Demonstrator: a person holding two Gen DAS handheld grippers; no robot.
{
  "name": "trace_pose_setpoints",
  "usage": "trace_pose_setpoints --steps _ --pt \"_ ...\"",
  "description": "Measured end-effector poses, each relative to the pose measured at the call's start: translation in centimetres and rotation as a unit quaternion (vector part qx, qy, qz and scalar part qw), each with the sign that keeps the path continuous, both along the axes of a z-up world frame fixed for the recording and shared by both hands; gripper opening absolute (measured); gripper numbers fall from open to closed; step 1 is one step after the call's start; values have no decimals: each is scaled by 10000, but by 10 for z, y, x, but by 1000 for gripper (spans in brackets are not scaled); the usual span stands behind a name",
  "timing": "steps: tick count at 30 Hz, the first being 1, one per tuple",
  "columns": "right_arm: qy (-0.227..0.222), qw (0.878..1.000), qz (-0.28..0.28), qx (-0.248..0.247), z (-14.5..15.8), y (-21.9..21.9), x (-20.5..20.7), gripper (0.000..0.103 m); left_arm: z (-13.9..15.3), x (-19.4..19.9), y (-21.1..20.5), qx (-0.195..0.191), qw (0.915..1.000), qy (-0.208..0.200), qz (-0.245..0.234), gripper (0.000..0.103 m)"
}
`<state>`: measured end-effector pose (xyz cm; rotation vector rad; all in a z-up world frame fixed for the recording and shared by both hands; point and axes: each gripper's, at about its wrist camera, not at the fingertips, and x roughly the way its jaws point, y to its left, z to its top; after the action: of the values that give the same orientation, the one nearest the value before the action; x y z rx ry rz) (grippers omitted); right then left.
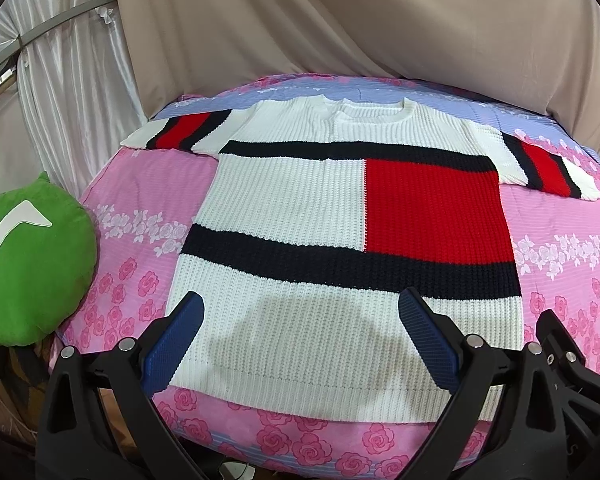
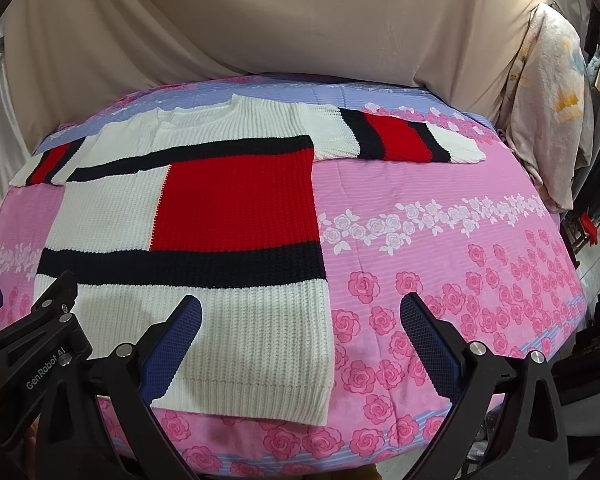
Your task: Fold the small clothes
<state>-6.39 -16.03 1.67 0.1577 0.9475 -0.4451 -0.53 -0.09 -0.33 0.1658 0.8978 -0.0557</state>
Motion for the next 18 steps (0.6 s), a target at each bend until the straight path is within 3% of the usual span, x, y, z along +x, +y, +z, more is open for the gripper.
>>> trace_pose_setpoints --steps 18 --pt "25 10000 6 4 -1 0 0 98 -1 -2 0 12 10000 -13 1 95"
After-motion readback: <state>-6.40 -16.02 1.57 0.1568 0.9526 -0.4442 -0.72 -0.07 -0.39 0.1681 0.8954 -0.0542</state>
